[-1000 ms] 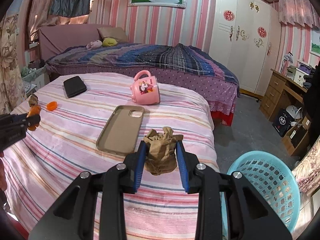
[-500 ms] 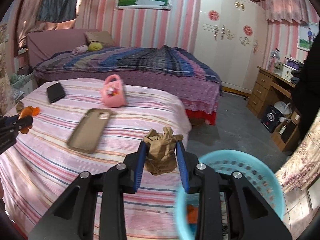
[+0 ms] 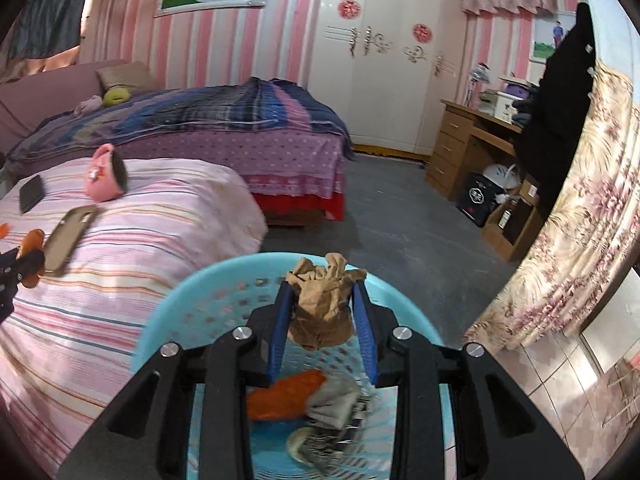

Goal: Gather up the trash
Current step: 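Carry the peel and paper scrap to the basket and release both tools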

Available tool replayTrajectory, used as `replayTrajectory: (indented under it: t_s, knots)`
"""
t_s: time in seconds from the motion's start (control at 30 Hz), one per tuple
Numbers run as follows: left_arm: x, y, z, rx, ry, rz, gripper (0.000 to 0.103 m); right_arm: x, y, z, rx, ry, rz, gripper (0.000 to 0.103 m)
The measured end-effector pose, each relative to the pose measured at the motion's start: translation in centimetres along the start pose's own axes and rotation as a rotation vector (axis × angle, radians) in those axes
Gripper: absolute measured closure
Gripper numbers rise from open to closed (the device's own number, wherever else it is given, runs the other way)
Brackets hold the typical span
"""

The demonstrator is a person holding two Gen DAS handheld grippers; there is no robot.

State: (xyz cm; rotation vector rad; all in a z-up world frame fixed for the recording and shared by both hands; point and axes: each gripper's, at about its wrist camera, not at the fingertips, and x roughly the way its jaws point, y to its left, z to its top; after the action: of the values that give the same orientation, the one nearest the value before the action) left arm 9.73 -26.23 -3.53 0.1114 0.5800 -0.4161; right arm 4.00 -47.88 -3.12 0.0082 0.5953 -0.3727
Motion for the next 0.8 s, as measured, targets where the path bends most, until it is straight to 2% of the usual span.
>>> replayTrajectory:
  t_s: [0.23, 0.37, 0.43, 0.47, 0.53, 0.6, 0.8]
  knots:
    - [1.8, -7.1, 1.3, 0.045, -0.006, -0.119, 0.079, 0.7, -3.7, -0.6, 0.095, -0.003, -0.025, 0.072]
    - [2.8, -9.9, 1.5, 0.076, 0.01, -0.165, 0.078, 0.8, -4.8, -0.9, 0.114, -0.004, -0.033, 0.072]
    - [3.0, -10.7, 1.4, 0.095, 0.019, -0.181, 0.074, 1.0, -5.1, -1.1, 0.121, 0.003, -0.036, 0.072]
    - [3.1, -11.1, 1.3, 0.111, 0.019, -0.181, 0.07, 0.9, -5.2, -1.1, 0.122, 0.004, -0.038, 0.072]
    - [3.0, -11.3, 1.4, 0.122, 0.011, -0.166, 0.033, 0.9, -5.5, -1.2, 0.126, 0.005, -0.038, 0.072]
    - [2.5, -10.7, 1.5, 0.121, -0.02, -0.144, 0.024, 0.9, -5.6, -1.1, 0.131, 0.001, -0.04, 0.072]
    - [1.4, -7.1, 2.7, 0.088, -0.044, -0.076, 0.012, 0.9, -4.5, -0.9, 0.119, 0.001, -0.039, 0.071]
